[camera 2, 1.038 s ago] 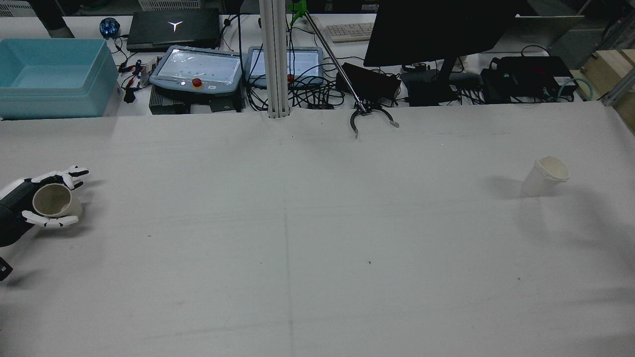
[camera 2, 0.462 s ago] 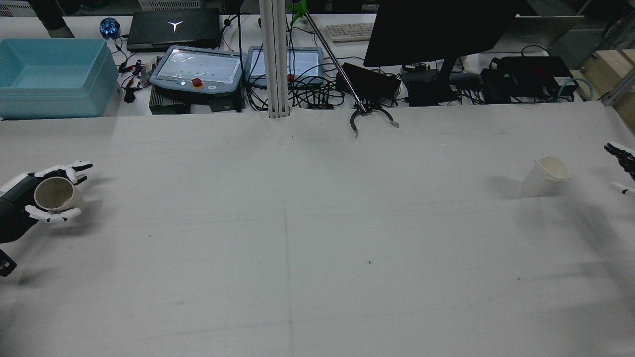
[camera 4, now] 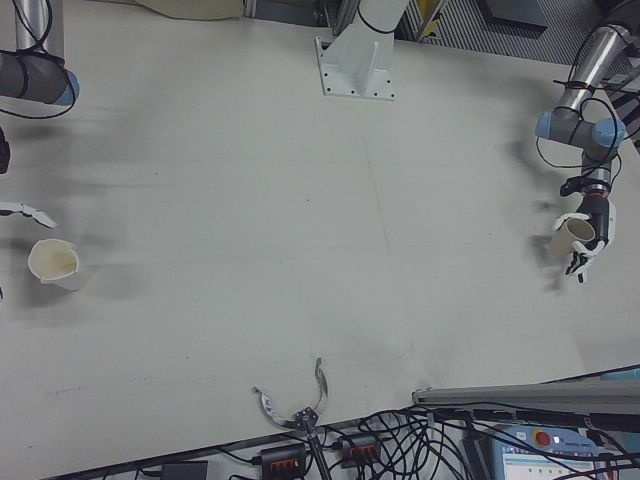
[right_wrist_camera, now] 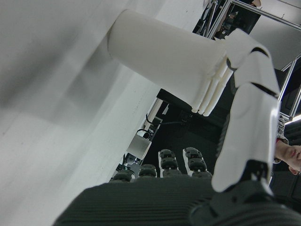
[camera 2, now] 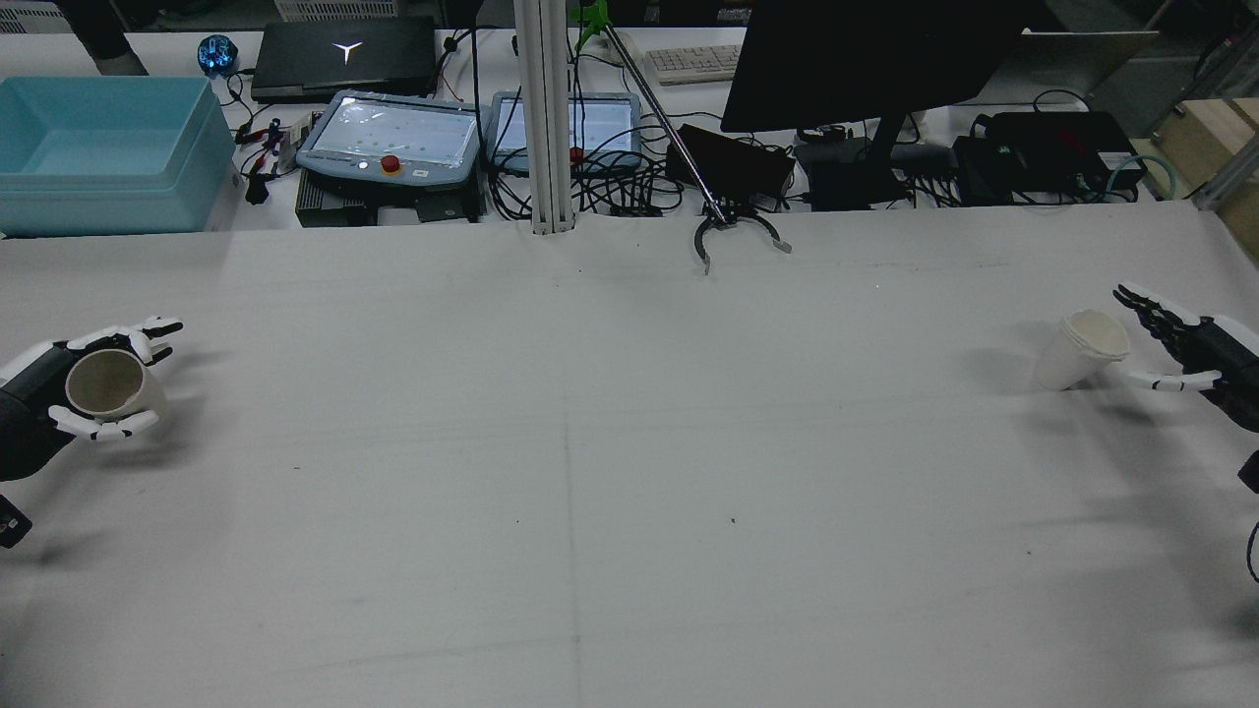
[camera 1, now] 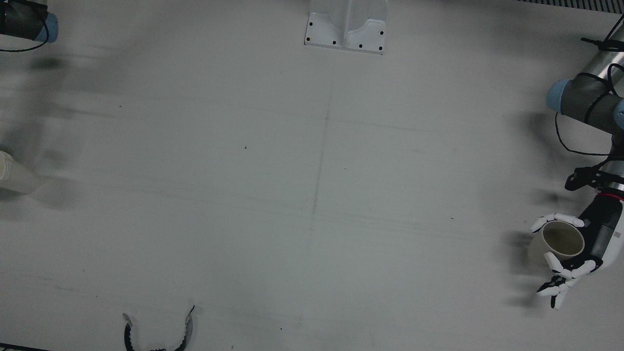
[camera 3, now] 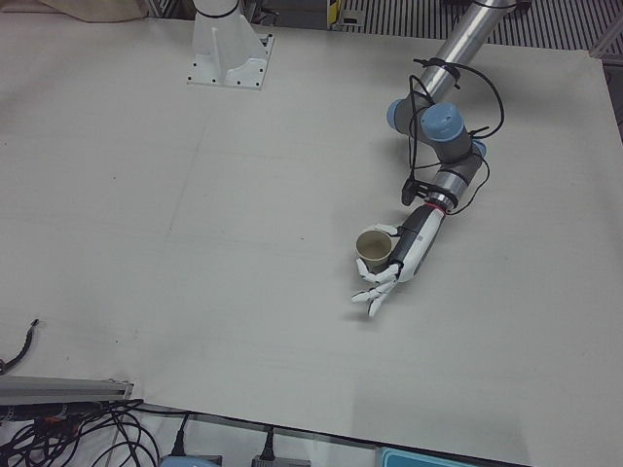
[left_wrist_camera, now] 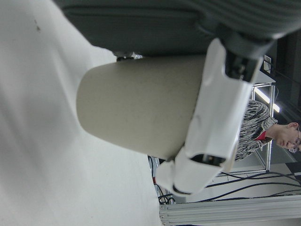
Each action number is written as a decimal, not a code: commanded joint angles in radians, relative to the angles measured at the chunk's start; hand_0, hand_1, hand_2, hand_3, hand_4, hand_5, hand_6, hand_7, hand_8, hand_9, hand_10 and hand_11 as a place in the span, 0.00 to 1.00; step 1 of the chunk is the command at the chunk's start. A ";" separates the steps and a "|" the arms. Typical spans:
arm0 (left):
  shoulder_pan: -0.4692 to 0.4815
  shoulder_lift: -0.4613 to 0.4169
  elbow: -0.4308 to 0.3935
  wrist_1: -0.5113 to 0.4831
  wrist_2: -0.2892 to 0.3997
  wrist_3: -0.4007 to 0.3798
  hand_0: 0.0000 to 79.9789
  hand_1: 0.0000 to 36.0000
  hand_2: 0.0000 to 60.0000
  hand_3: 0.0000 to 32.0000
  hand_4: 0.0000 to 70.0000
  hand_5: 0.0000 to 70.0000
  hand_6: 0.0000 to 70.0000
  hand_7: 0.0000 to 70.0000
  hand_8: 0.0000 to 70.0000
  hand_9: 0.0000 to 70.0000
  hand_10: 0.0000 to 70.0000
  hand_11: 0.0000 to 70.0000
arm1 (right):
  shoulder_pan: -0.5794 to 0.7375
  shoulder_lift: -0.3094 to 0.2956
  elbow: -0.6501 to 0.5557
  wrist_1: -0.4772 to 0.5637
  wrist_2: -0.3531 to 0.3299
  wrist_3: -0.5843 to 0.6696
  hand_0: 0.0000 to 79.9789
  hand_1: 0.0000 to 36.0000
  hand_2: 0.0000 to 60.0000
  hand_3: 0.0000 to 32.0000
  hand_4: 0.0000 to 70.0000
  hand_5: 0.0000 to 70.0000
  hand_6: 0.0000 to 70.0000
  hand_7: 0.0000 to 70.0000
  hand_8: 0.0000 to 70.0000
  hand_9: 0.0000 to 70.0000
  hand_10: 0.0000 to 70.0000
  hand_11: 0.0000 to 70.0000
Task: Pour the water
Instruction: 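Grasp the white paper cup with the right hand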
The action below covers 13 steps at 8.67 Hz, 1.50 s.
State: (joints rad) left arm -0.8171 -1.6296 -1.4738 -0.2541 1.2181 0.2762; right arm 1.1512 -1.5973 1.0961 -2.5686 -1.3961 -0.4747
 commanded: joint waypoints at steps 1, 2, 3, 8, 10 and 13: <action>-0.001 0.007 0.000 -0.002 -0.012 0.000 1.00 1.00 1.00 0.00 0.80 1.00 0.24 0.26 0.09 0.05 0.11 0.21 | -0.114 0.010 0.001 -0.002 0.084 -0.021 0.69 0.74 0.35 0.00 0.00 0.11 0.15 0.10 0.04 0.02 0.00 0.00; -0.002 0.008 0.000 -0.002 -0.023 -0.002 1.00 1.00 1.00 0.00 0.79 1.00 0.24 0.25 0.09 0.05 0.11 0.22 | -0.140 0.031 0.001 -0.002 0.104 -0.021 0.70 0.76 0.39 0.00 0.00 0.11 0.15 0.10 0.04 0.02 0.00 0.00; -0.002 0.008 0.004 0.001 -0.028 -0.024 1.00 1.00 1.00 0.00 0.78 1.00 0.24 0.25 0.09 0.05 0.11 0.22 | -0.152 0.040 0.002 -0.004 0.118 -0.019 0.71 0.82 0.47 0.00 0.00 0.12 0.17 0.15 0.05 0.04 0.00 0.00; -0.001 0.025 -0.002 0.001 -0.042 -0.037 1.00 1.00 1.00 0.00 0.77 1.00 0.24 0.25 0.09 0.05 0.11 0.22 | -0.183 0.046 0.016 -0.024 0.169 -0.018 1.00 1.00 0.95 0.00 0.48 0.21 0.53 0.88 0.41 0.59 0.00 0.00; 0.006 0.011 -0.089 0.088 -0.038 -0.034 1.00 1.00 1.00 0.00 0.77 1.00 0.24 0.25 0.09 0.05 0.11 0.22 | -0.167 0.040 0.141 -0.068 0.167 -0.010 1.00 1.00 1.00 0.00 0.46 0.28 0.65 1.00 0.58 0.80 0.00 0.00; 0.056 -0.099 -0.203 0.263 -0.031 -0.035 1.00 1.00 1.00 0.00 0.79 1.00 0.25 0.26 0.09 0.05 0.10 0.21 | -0.075 0.046 0.472 -0.465 0.158 0.039 1.00 1.00 1.00 0.00 0.50 0.30 0.67 1.00 0.56 0.76 0.00 0.00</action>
State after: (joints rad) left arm -0.8040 -1.6534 -1.6034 -0.1094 1.1832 0.2420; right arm 1.0100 -1.5550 1.3369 -2.7713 -1.2307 -0.4653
